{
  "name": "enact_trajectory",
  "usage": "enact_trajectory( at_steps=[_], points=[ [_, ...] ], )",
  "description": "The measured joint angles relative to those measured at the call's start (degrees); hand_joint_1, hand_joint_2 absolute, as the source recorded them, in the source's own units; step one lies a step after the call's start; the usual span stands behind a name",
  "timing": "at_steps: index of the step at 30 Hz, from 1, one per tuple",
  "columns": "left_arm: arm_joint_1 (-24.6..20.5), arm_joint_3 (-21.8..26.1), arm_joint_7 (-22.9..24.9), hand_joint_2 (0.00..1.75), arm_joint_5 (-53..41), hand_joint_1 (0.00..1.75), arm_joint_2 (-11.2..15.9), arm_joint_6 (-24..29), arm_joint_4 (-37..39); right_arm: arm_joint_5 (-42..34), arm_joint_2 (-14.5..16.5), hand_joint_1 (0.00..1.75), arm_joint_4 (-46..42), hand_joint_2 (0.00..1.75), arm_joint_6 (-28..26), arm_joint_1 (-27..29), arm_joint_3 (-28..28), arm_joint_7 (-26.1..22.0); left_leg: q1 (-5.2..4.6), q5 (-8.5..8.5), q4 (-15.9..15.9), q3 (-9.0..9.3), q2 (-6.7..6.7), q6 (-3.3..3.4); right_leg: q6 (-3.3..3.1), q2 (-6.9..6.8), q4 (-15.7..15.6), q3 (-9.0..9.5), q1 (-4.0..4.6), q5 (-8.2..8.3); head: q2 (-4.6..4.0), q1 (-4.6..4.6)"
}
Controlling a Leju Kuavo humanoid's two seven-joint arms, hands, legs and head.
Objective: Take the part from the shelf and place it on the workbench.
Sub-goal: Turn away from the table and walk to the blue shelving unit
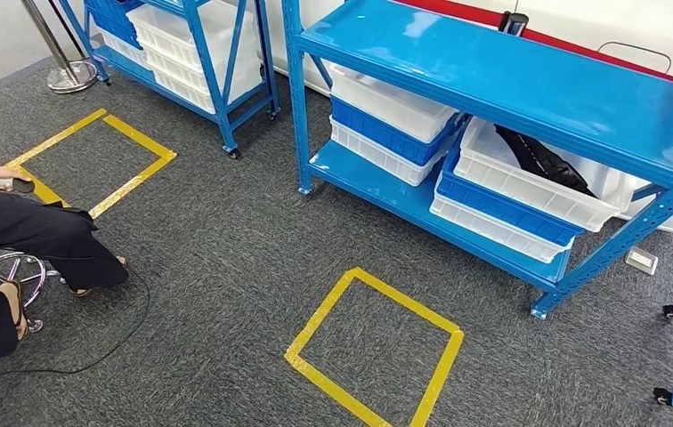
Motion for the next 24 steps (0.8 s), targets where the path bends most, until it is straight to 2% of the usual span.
enact_trajectory(
  at_steps=[1,2,3,4,5,6,7,9,10,11,13,14,15,16,17,18,19,20,22,24],
  points=[
    [0.02,0.02,-0.02,0.00,0.04,0.00,-0.03,0.00,0.00,0.01,-0.05,0.00,0.00,0.00,0.02,0.06,0.00,0.00,0.13,-0.10,0.05,0.08,-0.03,-0.19,0.62,-0.02,-0.88,0.29,-0.24,0.85,0.00,0.09],
    [0.03,0.04,-0.04,0.00,0.08,0.00,-0.07,0.00,0.00,0.02,-0.11,0.00,0.00,0.00,0.03,0.09,0.00,0.00,0.31,-0.26,0.13,0.22,-0.06,-0.48,1.35,-0.07,-3.93,1.70,-0.56,2.41,0.00,0.15],
    [0.05,0.05,-0.07,0.00,0.09,0.00,-0.09,0.00,0.00,0.04,-0.14,0.00,0.00,0.00,0.04,0.08,0.00,0.00,0.48,-0.48,0.28,0.37,-0.07,-0.88,2.04,-0.22,-8.28,3.77,-0.88,4.20,0.00,0.16],
    [0.05,0.06,-0.10,0.00,0.09,0.00,-0.10,0.00,0.00,0.07,-0.11,0.00,0.00,0.00,0.05,0.02,0.01,0.00,0.53,-0.80,0.50,0.47,-0.08,-1.39,2.36,-0.38,-12.13,5.62,-0.89,5.56,0.00,0.23],
    [0.03,0.07,-0.14,0.00,0.09,0.00,-0.10,0.00,0.00,0.13,-0.08,0.00,0.01,0.00,0.06,-0.02,0.01,0.00,0.52,-1.10,0.68,0.52,-0.06,-1.92,2.14,-0.44,-14.72,6.91,-0.81,6.33,0.00,0.20],
    [0.02,0.07,-0.17,0.00,0.09,0.00,-0.10,-0.01,0.00,0.20,-0.06,0.00,0.01,0.00,0.07,-0.03,0.01,0.00,0.48,-1.32,0.76,0.57,-0.04,-2.41,1.58,-0.46,-15.94,7.52,-0.57,6.54,0.00,0.12],
    [0.00,0.07,-0.21,0.00,0.09,0.00,-0.12,-0.01,0.00,0.27,-0.05,0.00,0.01,0.00,0.08,-0.03,0.00,0.00,0.48,-1.43,0.69,0.68,-0.01,-2.83,0.82,-0.35,-16.03,7.53,-0.20,6.43,0.00,0.01],
    [-0.05,0.07,-0.31,0.00,0.09,0.00,-0.17,-0.02,0.00,0.41,-0.09,0.00,0.01,0.00,0.07,0.00,-0.01,0.00,0.83,-1.70,0.80,0.88,-0.13,-3.45,-0.46,-0.08,-16.33,7.97,-0.29,6.48,0.00,-0.21],
    [-0.06,0.07,-0.36,0.00,0.09,0.00,-0.17,-0.03,0.00,0.46,-0.09,0.00,0.00,0.00,0.06,-0.03,-0.02,0.00,0.99,-2.42,1.96,0.42,-0.40,-3.64,-1.04,0.04,-16.51,8.25,-0.42,6.47,0.00,-0.32],
    [-0.07,0.07,-0.38,0.00,0.09,0.00,-0.17,-0.04,0.00,0.50,-0.07,0.00,-0.01,0.00,0.05,-0.06,-0.02,0.00,1.11,-3.78,4.53,-0.81,-0.76,-3.78,-1.60,0.12,-16.68,8.64,-0.55,6.42,0.00,-0.45],
    [0.00,0.08,-0.41,0.00,0.09,0.00,-0.15,-0.05,0.00,0.53,0.03,0.00,-0.01,0.00,0.05,-0.08,-0.02,0.00,1.15,-7.25,12.76,-5.26,-1.41,-3.89,-2.47,0.17,-16.71,9.07,-0.30,6.02,0.00,-0.74],
    [0.05,0.10,-0.41,0.00,0.09,0.00,-0.13,-0.05,0.00,0.53,0.07,0.00,-0.01,0.00,0.05,-0.07,-0.02,0.00,1.15,-8.30,16.33,-7.43,-1.54,-3.94,-2.70,0.22,-16.71,9.28,-0.16,5.82,0.00,-0.78],
    [0.11,0.14,-0.41,0.00,0.09,0.00,-0.11,-0.05,0.00,0.53,0.09,0.00,-0.01,0.00,0.05,-0.05,-0.02,0.00,1.15,-8.26,18.14,-8.81,-1.60,-3.93,-2.82,0.31,-16.70,9.52,-0.06,5.62,0.00,-0.79],
    [0.14,0.17,-0.42,0.00,0.09,0.00,-0.11,-0.06,0.00,0.53,0.09,0.00,-0.01,0.00,0.05,-0.03,-0.02,0.00,1.16,-7.05,17.62,-9.03,-1.60,-3.86,-2.80,0.46,-16.70,9.83,-0.04,5.40,0.00,-0.84],
    [0.14,0.20,-0.43,0.00,0.09,0.00,-0.10,-0.07,0.00,0.53,0.10,0.00,-0.01,0.00,0.05,-0.04,-0.02,0.00,1.17,-5.01,15.09,-8.20,-1.60,-3.72,-2.67,0.65,-16.70,10.20,-0.06,5.14,0.00,-0.87],
    [0.14,0.22,-0.45,0.00,0.09,0.00,-0.08,-0.09,0.00,0.53,0.13,0.00,-0.01,0.00,0.05,-0.05,-0.02,0.00,1.19,-2.60,11.17,-6.59,-1.60,-3.56,-2.43,0.82,-16.70,10.57,-0.10,4.81,0.00,-0.94],
    [0.10,0.23,-0.48,0.00,0.09,0.00,-0.07,-0.11,0.00,0.54,0.16,0.00,-0.01,0.00,0.05,-0.07,-0.02,0.00,1.09,-1.00,7.38,-4.85,-1.64,-3.44,-2.09,0.95,-16.67,10.84,0.07,4.39,0.00,-1.04],
    [0.04,0.25,-0.49,0.00,0.09,0.00,-0.05,-0.13,0.00,0.54,0.19,0.00,-0.01,0.00,0.05,-0.10,-0.02,0.00,0.94,-0.10,4.55,-3.49,-1.71,-3.24,-1.69,1.03,-16.70,11.00,0.26,4.00,0.00,-1.07],
    [-0.04,0.26,-0.51,0.00,0.09,0.00,-0.04,-0.16,0.00,0.55,0.20,0.00,-0.01,0.00,0.05,-0.13,-0.02,0.00,0.44,-0.38,2.57,-2.54,-1.86,-2.58,-0.79,1.07,-16.72,11.34,0.60,3.66,0.00,-1.07],
    [-0.02,0.25,-0.55,0.00,0.06,0.00,-0.04,-0.31,0.00,0.51,0.19,0.00,-0.01,0.00,0.03,-0.10,-0.03,-0.01,0.19,-0.46,2.27,-2.18,-1.89,-1.45,0.02,1.02,-16.40,11.79,0.49,3.73,0.00,-1.03]
  ],
)
